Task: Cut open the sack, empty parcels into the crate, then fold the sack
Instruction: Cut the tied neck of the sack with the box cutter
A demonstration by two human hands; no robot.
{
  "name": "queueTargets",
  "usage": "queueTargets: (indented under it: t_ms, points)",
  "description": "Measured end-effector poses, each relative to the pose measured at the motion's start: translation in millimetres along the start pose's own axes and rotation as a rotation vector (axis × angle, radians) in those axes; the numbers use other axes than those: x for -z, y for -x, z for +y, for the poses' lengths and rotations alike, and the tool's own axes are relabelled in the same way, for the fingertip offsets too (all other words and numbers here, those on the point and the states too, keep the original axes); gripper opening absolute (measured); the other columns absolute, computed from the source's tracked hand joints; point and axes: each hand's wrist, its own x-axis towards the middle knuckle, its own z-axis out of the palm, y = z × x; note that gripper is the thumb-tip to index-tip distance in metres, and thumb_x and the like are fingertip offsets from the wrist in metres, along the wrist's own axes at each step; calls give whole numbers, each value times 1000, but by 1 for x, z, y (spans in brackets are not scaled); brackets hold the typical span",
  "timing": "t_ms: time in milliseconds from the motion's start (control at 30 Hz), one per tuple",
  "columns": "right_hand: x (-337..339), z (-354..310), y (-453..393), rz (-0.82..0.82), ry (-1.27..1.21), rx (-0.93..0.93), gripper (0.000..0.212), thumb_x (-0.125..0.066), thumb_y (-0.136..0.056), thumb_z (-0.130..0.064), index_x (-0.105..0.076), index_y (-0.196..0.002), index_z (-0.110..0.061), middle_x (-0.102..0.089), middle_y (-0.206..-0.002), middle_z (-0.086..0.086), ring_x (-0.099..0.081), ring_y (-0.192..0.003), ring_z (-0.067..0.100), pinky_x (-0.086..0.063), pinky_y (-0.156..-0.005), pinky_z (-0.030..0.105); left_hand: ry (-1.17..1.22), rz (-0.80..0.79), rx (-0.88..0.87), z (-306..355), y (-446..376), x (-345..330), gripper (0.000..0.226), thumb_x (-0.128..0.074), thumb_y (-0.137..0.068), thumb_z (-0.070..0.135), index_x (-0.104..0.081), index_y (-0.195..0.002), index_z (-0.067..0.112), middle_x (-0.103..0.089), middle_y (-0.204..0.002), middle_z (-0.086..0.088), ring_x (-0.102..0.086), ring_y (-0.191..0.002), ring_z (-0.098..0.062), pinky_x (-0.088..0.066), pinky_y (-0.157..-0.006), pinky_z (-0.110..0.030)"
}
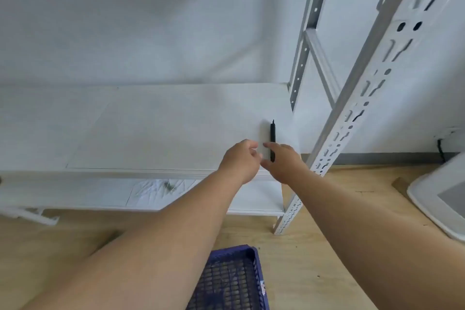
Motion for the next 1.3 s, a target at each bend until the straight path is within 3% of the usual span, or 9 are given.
queueTargets:
  t_ms: [233, 367, 600, 767, 900, 1000, 1100, 1200, 1300]
  points:
    - [-15, 13, -36, -172, 291, -53, 61, -47, -95, -44, -25, -150, -26, -28, -151, 12, -29, -137, 32, -34, -106, 42, -102, 10, 9, -3, -14, -14, 39, -48, -97, 26, -50, -136, 21, -57, -132, 3, -54, -119, -18, -44, -98, -30]
    - [-13, 14, -37, -26, 203, -33, 46, -53, -95, -29, -44, -140, -24, -46, -138, 8, -47, -124, 28, -44, -92, 36, -90, 25, 20, -10, -14, -18, 37, -49, -97, 26, -52, -134, 21, -58, -130, 4, -55, -117, -17, -45, -98, -30]
    - [-23, -29, 16, 84, -198, 212, 32, -57, -90, -16, -62, -118, -30, -64, -116, -2, -63, -98, 17, -46, -76, 25, 448, 176, 263, -32, -6, 5, 48, -52, -93, 39, -49, -136, 19, -60, -126, -2, -61, -112, -19, -49, -99, -42]
    - [-43, -61, 80, 49, -46, 354, 31, -55, -92, -13, -55, -117, -30, -58, -109, -4, -58, -99, 17, -49, -73, 31, 698, 131, 305, -61, 27, 31, 53, -62, -86, 45, -56, -130, 16, -68, -116, -1, -68, -100, -14, -57, -84, -30]
    - [-70, -89, 123, 104, 79, 403, 30, -56, -91, -12, -41, -116, -22, -57, -110, -2, -53, -100, 19, -47, -67, 33, 736, 141, 310, -90, 67, 57, 22, -65, -89, 24, -68, -109, 17, -74, -99, 0, -71, -92, -11, -55, -83, -28]
    - [-94, -119, 151, 22, -277, 302, 35, -65, -89, -27, -41, -112, -17, -60, -110, -3, -60, -96, 16, -51, -75, 33, 743, 87, 282, -122, 104, 88, 15, -60, -92, 19, -69, -104, 15, -74, -101, -3, -70, -96, -14, -53, -87, -29]
    - [-121, -155, 180, -252, -763, 17, 35, -54, -95, -41, -51, -115, -12, -66, -109, 3, -66, -91, 16, -56, -82, 32, 758, 15, 233, -166, 148, 124, 18, -53, -97, 14, -69, -98, 23, -71, -106, 6, -62, -110, -11, -37, -102, -36]
    - [-165, -182, 206, -540, -1040, -48, 30, -44, -102, -29, -59, -113, -6, -69, -96, 10, -68, -79, 19, -57, -75, 31, 744, 1, 192, -212, 188, 154, 23, -49, -99, 13, -70, -95, 22, -71, -108, 6, -59, -115, -12, -30, -107, -40]
    - [-208, -210, 236, -613, -1075, -40, 22, -43, -102, -18, -59, -108, -5, -68, -92, 11, -66, -73, 17, -56, -66, 24, 869, 97, 222, -255, 223, 179, 23, -45, -101, 20, -67, -103, 16, -70, -113, -3, -63, -107, -17, -38, -101, -40]
